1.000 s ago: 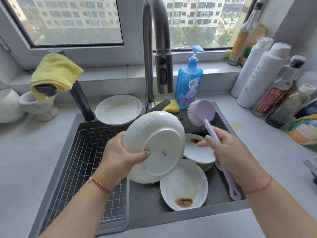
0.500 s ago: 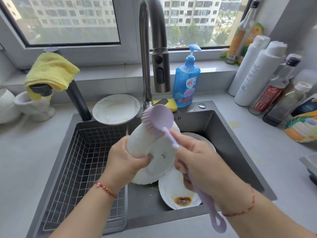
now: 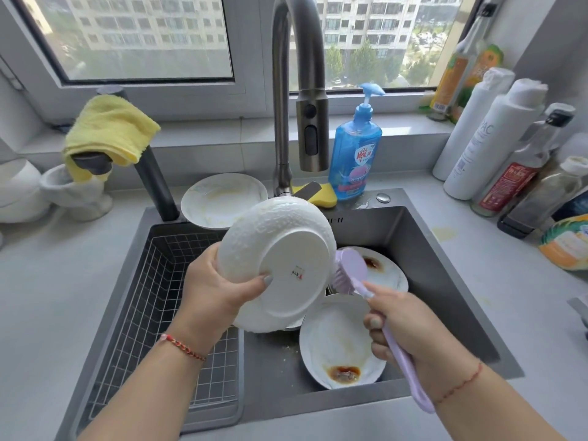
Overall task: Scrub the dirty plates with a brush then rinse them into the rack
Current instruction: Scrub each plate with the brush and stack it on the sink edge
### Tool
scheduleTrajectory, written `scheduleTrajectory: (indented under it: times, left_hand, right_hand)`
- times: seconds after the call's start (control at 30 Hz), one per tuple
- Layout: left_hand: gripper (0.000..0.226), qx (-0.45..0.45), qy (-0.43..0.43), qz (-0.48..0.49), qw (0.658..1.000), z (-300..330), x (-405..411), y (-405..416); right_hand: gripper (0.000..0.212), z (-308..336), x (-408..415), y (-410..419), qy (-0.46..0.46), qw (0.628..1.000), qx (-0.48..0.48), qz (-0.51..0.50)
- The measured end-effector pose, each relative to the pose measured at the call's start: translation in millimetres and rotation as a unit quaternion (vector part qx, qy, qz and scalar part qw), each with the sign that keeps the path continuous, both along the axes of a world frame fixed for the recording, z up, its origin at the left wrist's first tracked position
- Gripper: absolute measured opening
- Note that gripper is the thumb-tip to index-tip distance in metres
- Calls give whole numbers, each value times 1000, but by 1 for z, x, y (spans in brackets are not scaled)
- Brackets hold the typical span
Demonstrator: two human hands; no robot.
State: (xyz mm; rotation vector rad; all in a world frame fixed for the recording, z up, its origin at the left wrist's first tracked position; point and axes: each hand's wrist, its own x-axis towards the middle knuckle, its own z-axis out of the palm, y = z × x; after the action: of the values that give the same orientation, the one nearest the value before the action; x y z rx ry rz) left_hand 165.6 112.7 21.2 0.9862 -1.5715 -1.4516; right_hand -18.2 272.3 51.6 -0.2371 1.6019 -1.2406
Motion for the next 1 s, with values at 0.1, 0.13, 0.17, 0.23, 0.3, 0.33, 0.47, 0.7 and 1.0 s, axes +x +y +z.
scheduleTrajectory:
  times: [0.1, 0.13, 0.17, 0.23, 0.3, 0.33, 0.47, 0.7, 1.0]
  left_hand:
    - [68, 0, 0, -4, 1000, -1, -3, 2]
    - [67, 1, -3, -6, 1000, -2, -5, 3]
    - [67, 3, -7, -9, 1000, -3, -7, 6]
    - [66, 7, -18, -20, 1000, -6, -12, 11]
    - [62, 15, -21, -22, 999, -9, -15, 15]
    - [60, 19, -18, -20, 999, -11, -15, 15]
    - [69, 27, -9, -18, 999, -13, -8, 13]
    - [81, 128, 77, 8, 989, -18, 2, 8]
    - [83, 199, 147, -28, 968, -16, -4, 10]
  right_hand:
    - [33, 27, 1, -11, 30, 998, -58, 3]
    - [34, 36, 5, -14, 44, 996, -75, 13]
    - [36, 44, 11, -16, 58, 994, -91, 32]
    - [41, 53, 29, -17, 74, 987, -118, 80]
    - [43, 53, 47, -16, 104, 977, -136, 124]
    - [45, 52, 52, -16, 123, 973, -139, 136]
    - [41, 47, 35, -16, 115, 983, -118, 79]
    - [38, 19, 15, 6, 162, 985, -48, 35]
    - [53, 6, 48, 13, 343, 910, -63, 224]
